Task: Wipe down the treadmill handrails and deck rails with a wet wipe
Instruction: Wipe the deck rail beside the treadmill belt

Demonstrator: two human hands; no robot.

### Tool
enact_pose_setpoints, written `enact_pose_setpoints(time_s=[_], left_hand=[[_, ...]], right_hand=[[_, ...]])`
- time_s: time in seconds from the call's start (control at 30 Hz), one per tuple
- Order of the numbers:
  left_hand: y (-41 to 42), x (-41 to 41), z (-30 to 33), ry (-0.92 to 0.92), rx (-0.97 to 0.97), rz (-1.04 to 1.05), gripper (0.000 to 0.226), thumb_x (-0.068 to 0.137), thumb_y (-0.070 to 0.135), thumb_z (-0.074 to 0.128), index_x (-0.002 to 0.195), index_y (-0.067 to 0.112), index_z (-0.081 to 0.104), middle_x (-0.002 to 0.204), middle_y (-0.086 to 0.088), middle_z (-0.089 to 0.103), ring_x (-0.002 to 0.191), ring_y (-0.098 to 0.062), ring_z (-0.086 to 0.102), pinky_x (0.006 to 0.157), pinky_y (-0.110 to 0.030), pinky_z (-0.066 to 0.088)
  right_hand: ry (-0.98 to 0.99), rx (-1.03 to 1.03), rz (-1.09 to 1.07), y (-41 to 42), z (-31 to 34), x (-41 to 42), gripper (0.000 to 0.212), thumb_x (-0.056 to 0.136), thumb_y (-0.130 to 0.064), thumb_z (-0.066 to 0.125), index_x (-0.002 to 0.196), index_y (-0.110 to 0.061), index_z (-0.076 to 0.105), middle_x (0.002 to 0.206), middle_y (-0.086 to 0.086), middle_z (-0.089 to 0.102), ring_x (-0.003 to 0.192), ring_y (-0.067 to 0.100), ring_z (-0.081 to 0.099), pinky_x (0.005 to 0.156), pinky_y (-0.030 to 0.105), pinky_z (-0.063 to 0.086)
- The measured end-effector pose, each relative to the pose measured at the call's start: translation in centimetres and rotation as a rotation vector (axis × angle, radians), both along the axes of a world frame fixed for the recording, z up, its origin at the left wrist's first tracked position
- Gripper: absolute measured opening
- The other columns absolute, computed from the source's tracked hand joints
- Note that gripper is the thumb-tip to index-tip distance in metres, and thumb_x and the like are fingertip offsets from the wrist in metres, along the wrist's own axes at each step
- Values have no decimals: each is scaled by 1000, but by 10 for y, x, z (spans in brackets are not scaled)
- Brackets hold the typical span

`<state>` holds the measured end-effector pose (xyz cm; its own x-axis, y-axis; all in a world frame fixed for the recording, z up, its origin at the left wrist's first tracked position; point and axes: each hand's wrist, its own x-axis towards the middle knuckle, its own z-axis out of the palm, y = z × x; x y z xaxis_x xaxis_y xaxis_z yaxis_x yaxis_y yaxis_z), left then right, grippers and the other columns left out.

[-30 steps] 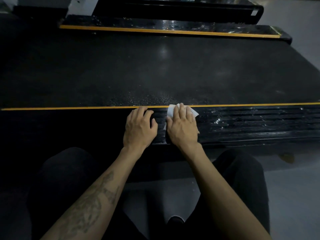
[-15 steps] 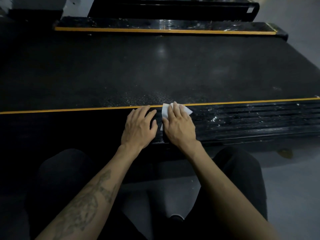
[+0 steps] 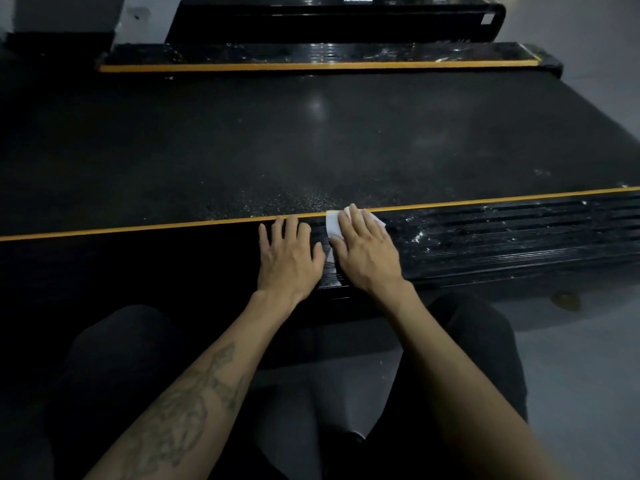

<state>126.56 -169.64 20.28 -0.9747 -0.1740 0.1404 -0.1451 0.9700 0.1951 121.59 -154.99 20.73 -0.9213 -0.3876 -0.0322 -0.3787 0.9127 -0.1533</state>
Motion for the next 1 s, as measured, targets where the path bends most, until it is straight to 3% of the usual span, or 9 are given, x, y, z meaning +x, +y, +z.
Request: enact_pose_setpoints(time_s=[0.17,0.4,0.53,0.63,0.77,1.0], left_hand=[[-1,3,-5,53,33,-18,49,102,40,45,141,12,54,149,-9,47,145,-29,35,123,-55,22],[0,2,-6,37,69,-88,52,106,36,40,155,18,43,165,-3,34,156,-20,21,127,-47,15],[1,1,-7,54,78,-98,51,106,34,41,154,17,44,165,-3,35,156,-19,22,127,-46,15],[0,0,-8,58,72,-93,51,105,34,42,153,17,46,164,-4,37,155,-20,24,127,-47,17],[-1,1,-9,80,74,-100,50,104,34,45,150,16,49,162,-5,41,154,-22,29,126,-48,20],[0,1,-10,113,91,-95,48,103,32,48,148,15,53,159,-5,44,152,-23,33,125,-48,22]], right_hand=[[-12,32,-162,0,-5,11,67,111,-46,18,163,-6,7,172,15,1,159,26,-2,129,41,4],[5,14,-32,9,-3,5,64,111,-47,20,165,-12,10,172,9,1,159,21,-2,128,38,2],[-11,39,-148,10,-5,18,69,111,-47,18,163,-4,6,171,16,0,159,26,-4,129,41,5],[-9,15,-123,0,-6,31,67,110,-47,21,163,-8,12,172,14,5,159,29,2,128,42,11],[6,23,-3,10,-1,16,65,111,-49,19,165,-14,11,173,8,2,159,21,-2,129,38,3],[12,36,-133,5,-8,49,67,110,-45,20,163,-4,10,171,19,4,159,30,1,129,42,8]])
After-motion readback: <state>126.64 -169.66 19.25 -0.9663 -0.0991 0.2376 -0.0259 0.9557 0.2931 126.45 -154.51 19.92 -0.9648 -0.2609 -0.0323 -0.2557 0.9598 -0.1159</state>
